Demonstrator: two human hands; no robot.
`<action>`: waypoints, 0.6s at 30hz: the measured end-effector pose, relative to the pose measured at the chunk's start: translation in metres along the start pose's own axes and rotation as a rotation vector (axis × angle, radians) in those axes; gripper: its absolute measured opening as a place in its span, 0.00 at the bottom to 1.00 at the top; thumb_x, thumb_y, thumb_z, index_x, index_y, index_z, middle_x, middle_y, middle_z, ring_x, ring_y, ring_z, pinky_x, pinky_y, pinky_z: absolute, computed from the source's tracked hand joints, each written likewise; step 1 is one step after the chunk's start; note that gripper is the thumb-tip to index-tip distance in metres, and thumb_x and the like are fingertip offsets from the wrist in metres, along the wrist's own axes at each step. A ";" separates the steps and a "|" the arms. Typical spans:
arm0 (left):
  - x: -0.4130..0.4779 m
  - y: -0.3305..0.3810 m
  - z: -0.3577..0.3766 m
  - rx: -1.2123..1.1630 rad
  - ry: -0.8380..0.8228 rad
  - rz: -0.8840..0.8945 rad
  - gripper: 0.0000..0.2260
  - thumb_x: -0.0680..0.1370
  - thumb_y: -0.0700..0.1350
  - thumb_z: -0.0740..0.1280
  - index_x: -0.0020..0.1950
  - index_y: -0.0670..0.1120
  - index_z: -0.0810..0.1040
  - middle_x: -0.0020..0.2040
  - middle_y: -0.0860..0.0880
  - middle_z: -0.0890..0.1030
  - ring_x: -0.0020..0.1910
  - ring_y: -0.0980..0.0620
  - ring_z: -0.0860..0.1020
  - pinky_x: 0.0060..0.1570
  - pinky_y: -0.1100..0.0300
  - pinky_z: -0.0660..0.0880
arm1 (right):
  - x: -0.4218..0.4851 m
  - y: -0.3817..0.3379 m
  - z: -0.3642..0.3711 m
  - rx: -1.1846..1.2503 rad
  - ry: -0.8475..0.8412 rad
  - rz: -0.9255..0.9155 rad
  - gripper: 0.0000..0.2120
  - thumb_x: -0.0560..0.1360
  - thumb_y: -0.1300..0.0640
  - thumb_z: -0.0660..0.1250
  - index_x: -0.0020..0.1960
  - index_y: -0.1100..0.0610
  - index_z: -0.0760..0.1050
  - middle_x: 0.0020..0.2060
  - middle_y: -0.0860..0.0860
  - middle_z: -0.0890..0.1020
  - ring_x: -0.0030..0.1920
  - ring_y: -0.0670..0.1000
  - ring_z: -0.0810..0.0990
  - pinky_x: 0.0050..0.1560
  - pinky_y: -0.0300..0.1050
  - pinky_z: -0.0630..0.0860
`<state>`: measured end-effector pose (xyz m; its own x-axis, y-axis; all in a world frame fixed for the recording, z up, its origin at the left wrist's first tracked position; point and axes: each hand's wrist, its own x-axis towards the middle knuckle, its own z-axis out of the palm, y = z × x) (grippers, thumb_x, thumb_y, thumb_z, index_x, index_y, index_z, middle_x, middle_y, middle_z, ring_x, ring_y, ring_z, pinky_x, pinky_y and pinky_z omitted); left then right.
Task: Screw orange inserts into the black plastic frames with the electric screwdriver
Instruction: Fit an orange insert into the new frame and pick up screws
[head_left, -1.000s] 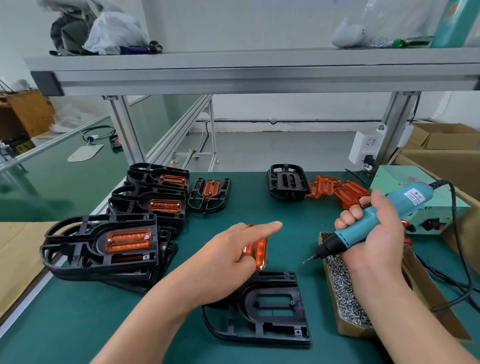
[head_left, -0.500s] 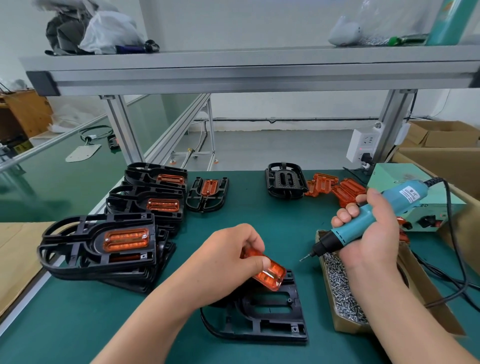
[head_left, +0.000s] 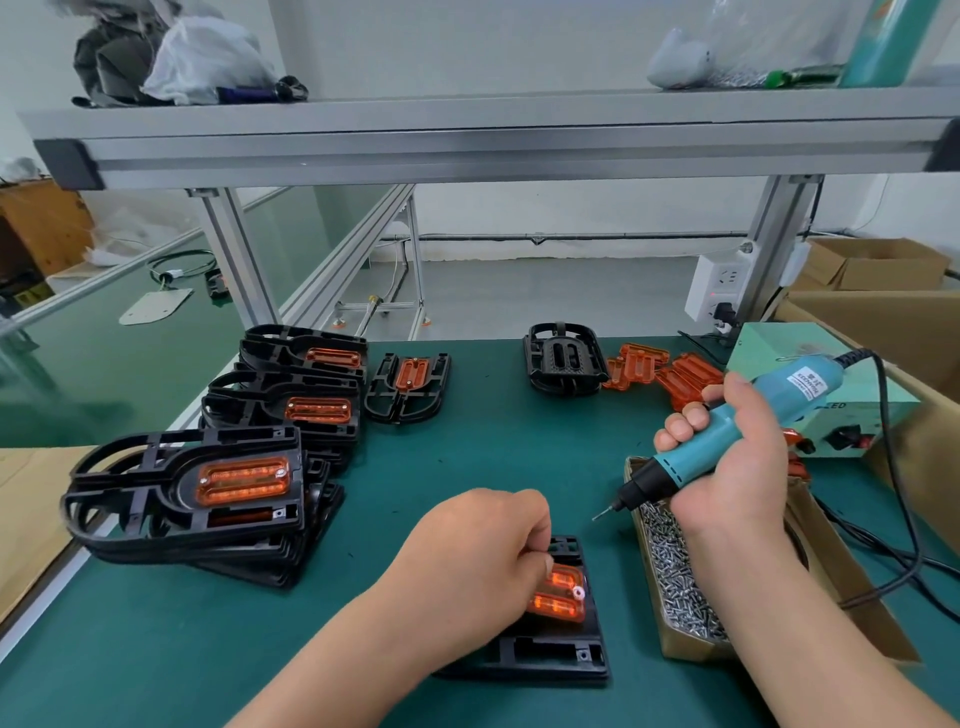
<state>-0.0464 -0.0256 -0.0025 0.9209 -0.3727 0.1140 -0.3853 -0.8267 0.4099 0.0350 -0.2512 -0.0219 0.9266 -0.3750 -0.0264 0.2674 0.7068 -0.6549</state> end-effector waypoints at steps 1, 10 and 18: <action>0.000 0.000 0.001 0.036 0.001 0.021 0.05 0.79 0.52 0.66 0.47 0.53 0.72 0.42 0.55 0.78 0.44 0.56 0.74 0.46 0.55 0.74 | 0.000 0.000 0.000 -0.002 0.000 -0.003 0.11 0.81 0.50 0.69 0.42 0.53 0.74 0.32 0.49 0.72 0.30 0.48 0.71 0.33 0.41 0.72; 0.003 -0.010 0.002 0.136 -0.035 0.122 0.05 0.81 0.56 0.65 0.50 0.55 0.76 0.49 0.57 0.74 0.53 0.56 0.72 0.53 0.55 0.75 | 0.001 0.000 0.000 -0.006 0.007 -0.004 0.11 0.80 0.50 0.70 0.42 0.53 0.74 0.32 0.49 0.71 0.30 0.49 0.71 0.33 0.41 0.72; 0.003 -0.023 -0.006 0.013 -0.133 0.091 0.06 0.82 0.56 0.68 0.57 0.59 0.79 0.56 0.61 0.73 0.59 0.61 0.68 0.61 0.63 0.68 | 0.001 0.000 -0.001 0.018 0.002 0.003 0.11 0.80 0.50 0.71 0.41 0.53 0.76 0.32 0.49 0.73 0.30 0.49 0.71 0.33 0.41 0.73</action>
<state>-0.0345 -0.0052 -0.0063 0.8665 -0.4984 0.0289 -0.4685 -0.7918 0.3918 0.0358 -0.2518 -0.0224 0.9269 -0.3741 -0.0297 0.2695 0.7186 -0.6411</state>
